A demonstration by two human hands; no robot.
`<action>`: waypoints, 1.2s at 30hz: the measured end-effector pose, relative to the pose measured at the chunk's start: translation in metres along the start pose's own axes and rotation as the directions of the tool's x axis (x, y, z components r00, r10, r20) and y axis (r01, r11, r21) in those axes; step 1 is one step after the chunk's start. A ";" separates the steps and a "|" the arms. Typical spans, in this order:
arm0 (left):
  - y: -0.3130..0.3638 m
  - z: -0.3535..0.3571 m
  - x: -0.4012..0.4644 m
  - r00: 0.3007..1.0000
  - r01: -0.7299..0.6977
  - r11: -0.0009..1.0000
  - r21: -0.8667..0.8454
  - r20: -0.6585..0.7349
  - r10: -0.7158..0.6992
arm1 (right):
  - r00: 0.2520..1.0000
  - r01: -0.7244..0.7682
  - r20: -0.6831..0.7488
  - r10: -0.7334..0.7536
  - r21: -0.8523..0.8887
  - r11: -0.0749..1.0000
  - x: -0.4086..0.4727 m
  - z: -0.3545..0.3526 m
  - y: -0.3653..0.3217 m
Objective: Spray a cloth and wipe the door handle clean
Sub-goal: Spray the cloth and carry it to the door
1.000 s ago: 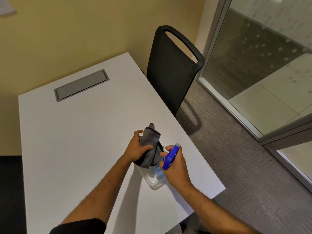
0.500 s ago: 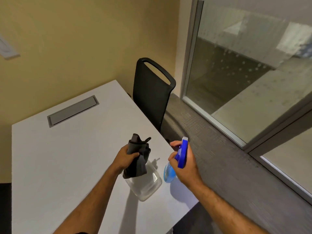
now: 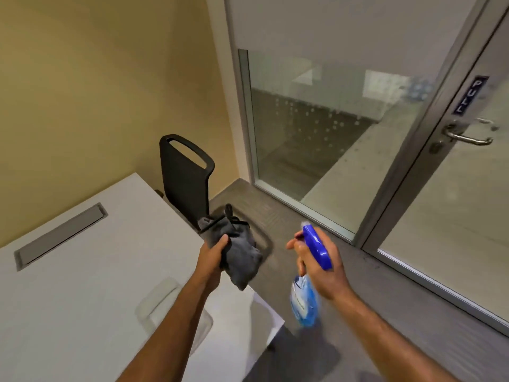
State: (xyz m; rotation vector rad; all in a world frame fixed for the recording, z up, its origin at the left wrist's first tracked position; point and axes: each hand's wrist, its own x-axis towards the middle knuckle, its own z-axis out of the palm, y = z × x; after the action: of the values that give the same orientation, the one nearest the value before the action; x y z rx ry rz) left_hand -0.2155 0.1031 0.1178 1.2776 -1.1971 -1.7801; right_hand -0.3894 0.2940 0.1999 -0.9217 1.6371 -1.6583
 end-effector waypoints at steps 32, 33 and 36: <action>0.044 0.431 -0.042 0.902 0.044 0.997 -0.066 0.432 -0.011 | 0.894 -0.150 -0.438 0.092 -0.100 0.984 -0.011 -0.254 -0.038; 0.046 0.432 -0.040 0.902 0.045 0.997 -0.067 0.432 -0.012 | 0.891 -0.153 -0.444 0.095 -0.098 0.983 -0.012 -0.253 -0.037; 0.049 0.432 -0.038 0.903 0.055 0.995 -0.084 0.430 -0.014 | 0.882 -0.123 -0.466 0.069 -0.087 0.989 -0.012 -0.255 -0.039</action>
State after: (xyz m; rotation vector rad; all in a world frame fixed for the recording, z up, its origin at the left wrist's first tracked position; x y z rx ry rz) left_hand -0.6118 0.2499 0.2263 0.8779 -1.3066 -2.1918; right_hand -0.5920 0.4488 0.2421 -0.5015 2.0737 -1.8248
